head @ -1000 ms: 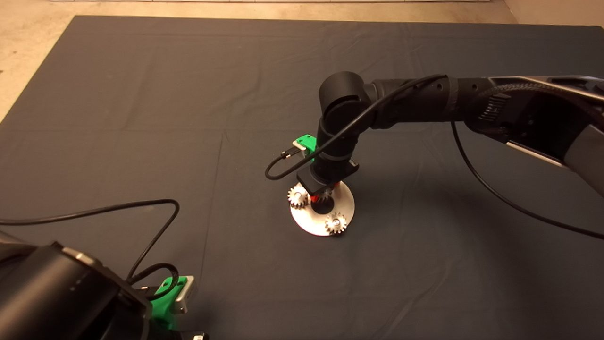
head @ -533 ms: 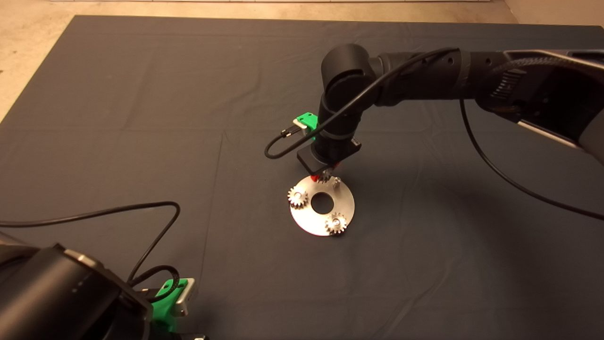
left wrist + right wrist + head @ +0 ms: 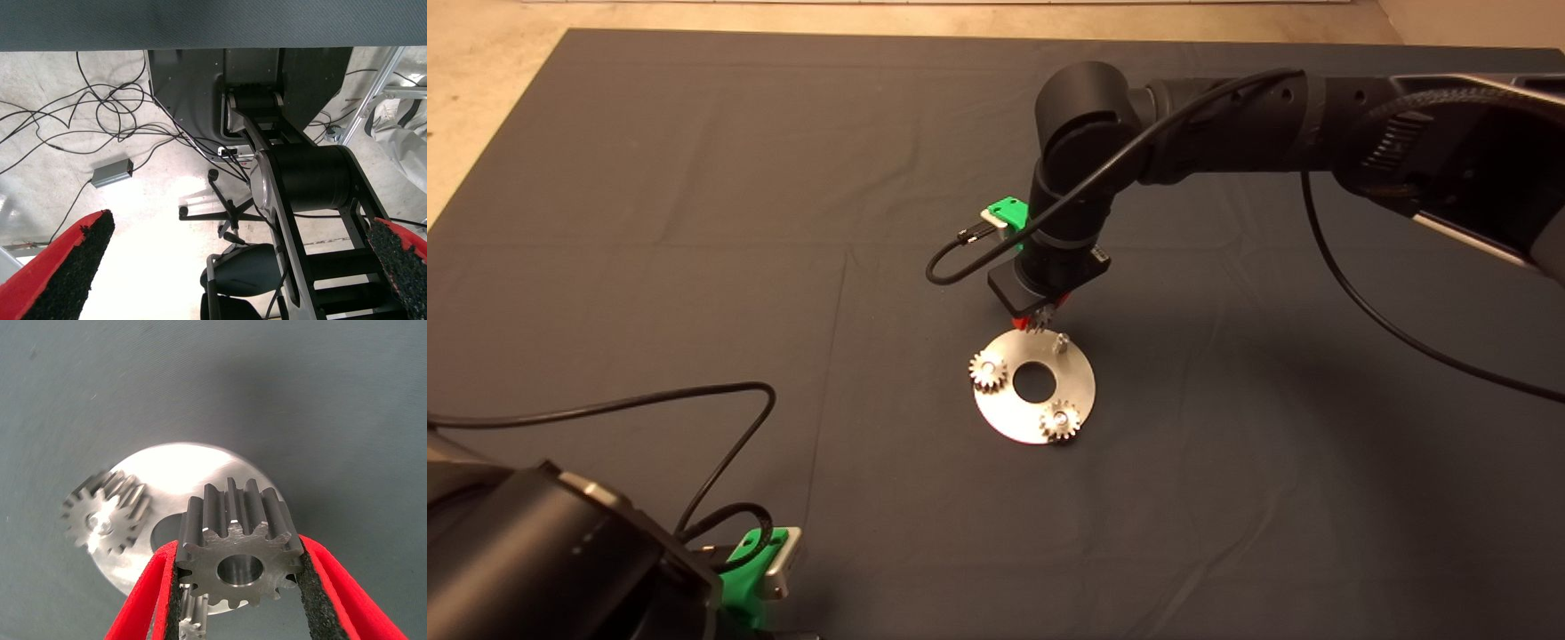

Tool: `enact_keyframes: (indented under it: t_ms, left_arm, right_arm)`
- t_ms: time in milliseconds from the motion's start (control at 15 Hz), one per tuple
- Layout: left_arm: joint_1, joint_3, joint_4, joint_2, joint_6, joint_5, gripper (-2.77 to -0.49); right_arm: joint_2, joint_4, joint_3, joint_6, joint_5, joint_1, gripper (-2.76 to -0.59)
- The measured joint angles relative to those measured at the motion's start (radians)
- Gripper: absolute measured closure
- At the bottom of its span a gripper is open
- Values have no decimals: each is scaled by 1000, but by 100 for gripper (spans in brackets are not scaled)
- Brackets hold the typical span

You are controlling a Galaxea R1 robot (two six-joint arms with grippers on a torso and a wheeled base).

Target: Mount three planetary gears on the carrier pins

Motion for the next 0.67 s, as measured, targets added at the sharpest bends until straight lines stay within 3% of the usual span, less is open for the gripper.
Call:
enact_keyframes:
  t_ms: [667]
  left_arm:
    - [0,0,0,1,0,0,-277]
  right_arm:
    - [-59,0,-2,110,-4,-11,-104]
